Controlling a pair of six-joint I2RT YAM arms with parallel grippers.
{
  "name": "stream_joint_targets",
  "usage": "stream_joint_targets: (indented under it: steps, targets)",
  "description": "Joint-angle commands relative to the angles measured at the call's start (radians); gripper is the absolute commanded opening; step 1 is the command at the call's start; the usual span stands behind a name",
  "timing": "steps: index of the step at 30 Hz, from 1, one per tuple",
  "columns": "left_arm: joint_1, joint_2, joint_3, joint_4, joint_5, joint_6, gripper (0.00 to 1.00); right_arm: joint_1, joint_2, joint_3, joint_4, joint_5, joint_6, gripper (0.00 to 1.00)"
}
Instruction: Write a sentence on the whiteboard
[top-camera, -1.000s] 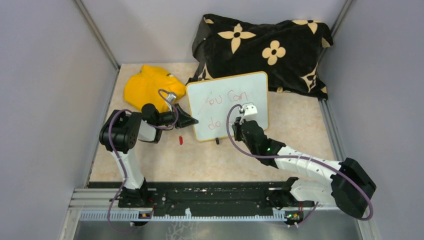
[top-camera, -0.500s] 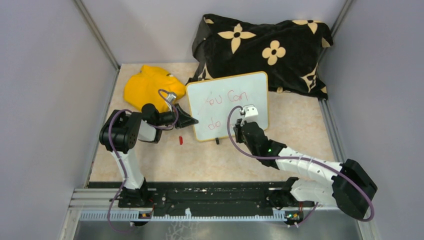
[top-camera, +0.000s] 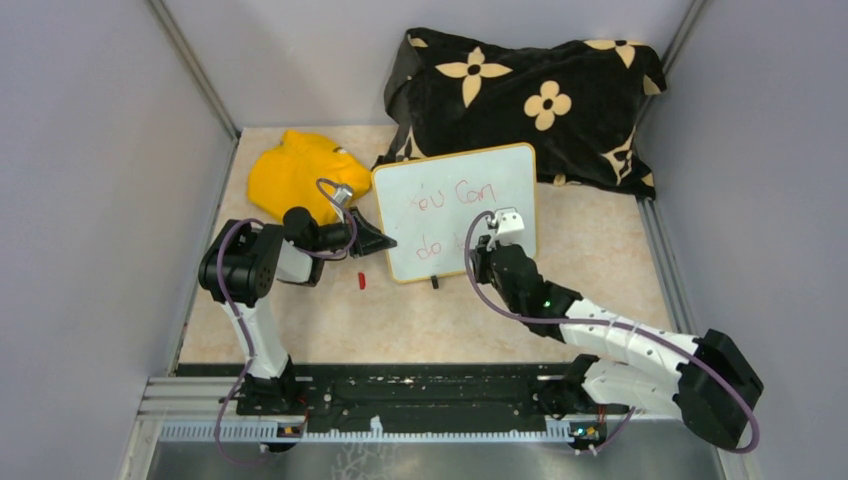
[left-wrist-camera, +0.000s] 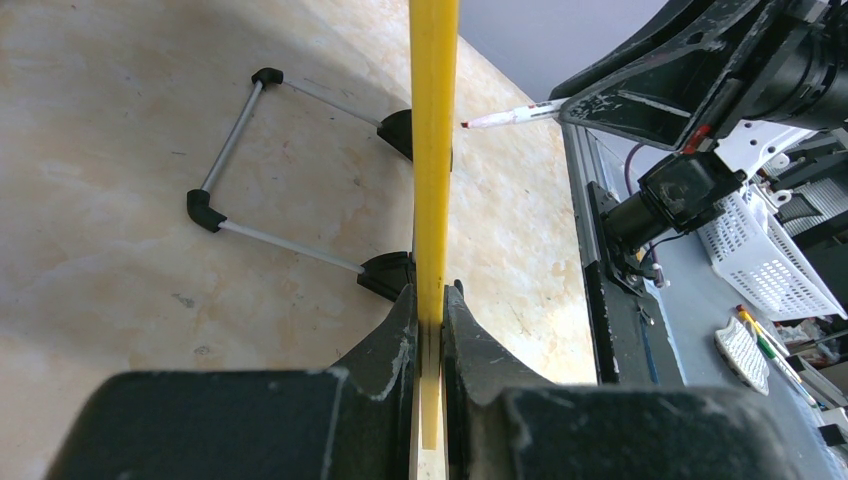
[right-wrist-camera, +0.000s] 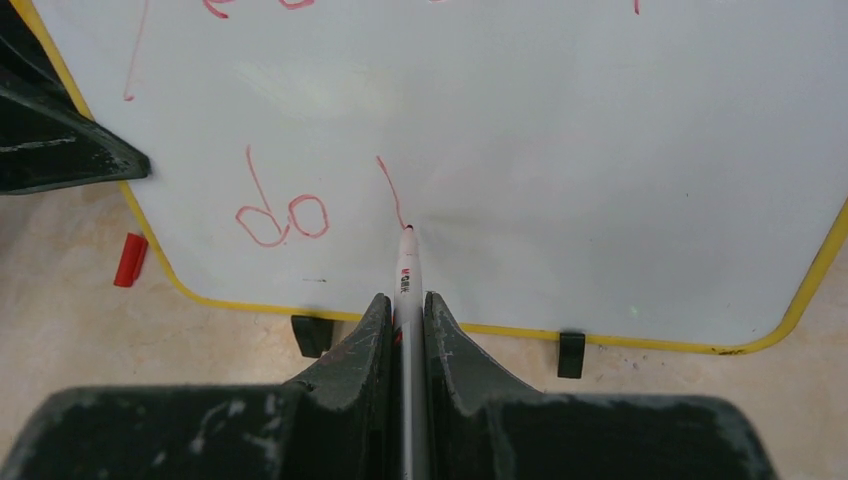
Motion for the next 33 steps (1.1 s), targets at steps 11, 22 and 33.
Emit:
stream_joint_targets:
  steps: [11, 22, 33]
  targets:
    - [-0.018, -0.006, 0.005, -0.038, 0.019, 0.024, 0.0, 0.02, 0.03, 0.031, 0.129, -0.107, -0.017, 0.0]
    - [-0.018, -0.004, 0.006, -0.04, 0.02, 0.024, 0.0, 0.019, 0.069, 0.036, 0.156, -0.03, 0.0, 0.0]
    - [-0.018, -0.004, 0.004, -0.04, 0.019, 0.024, 0.0, 0.011, 0.079, 0.039, 0.127, 0.018, 0.002, 0.0]
